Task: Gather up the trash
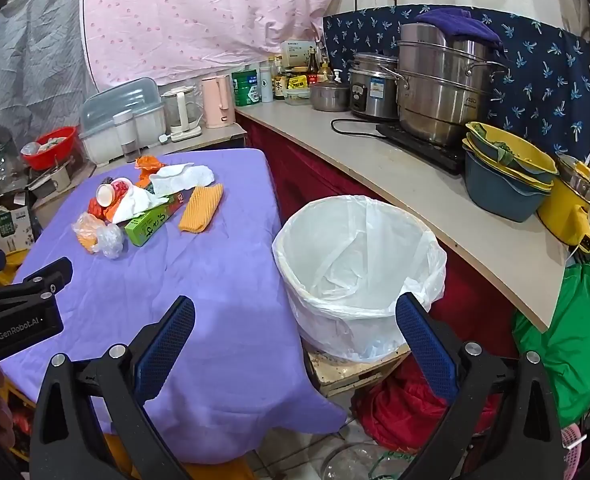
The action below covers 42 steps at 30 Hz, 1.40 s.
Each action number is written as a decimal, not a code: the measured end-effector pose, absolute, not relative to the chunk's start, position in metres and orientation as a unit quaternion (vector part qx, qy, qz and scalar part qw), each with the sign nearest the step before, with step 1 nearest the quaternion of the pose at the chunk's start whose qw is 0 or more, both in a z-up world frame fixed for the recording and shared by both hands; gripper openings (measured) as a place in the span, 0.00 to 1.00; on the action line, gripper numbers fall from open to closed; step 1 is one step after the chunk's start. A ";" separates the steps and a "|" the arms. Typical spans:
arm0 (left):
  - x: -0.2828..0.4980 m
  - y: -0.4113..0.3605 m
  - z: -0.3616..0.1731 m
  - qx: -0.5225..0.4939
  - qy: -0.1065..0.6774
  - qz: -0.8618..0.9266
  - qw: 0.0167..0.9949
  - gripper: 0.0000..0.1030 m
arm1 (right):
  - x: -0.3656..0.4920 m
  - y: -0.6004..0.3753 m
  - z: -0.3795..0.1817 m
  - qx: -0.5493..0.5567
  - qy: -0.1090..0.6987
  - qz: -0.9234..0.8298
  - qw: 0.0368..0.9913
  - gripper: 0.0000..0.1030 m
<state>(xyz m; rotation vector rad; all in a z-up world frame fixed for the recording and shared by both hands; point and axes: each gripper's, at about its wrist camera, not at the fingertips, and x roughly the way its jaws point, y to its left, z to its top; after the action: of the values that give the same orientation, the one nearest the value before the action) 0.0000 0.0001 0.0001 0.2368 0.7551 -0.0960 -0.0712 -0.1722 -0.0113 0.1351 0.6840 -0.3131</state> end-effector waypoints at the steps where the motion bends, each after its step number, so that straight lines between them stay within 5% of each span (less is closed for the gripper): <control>1: 0.000 0.000 0.000 0.115 0.368 -0.047 0.921 0.93 | -0.071 -0.172 -0.011 0.065 0.331 -0.152 0.929 0.93; 42: -0.001 -0.003 0.006 0.118 0.358 -0.044 0.925 0.93 | -0.067 -0.171 -0.011 0.061 0.333 -0.151 0.929 0.93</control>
<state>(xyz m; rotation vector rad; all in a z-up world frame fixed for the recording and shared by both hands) -0.0009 -0.0026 0.0060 0.2423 0.7353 -0.0905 -0.0674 -0.1709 -0.0112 0.1258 0.6814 -0.3089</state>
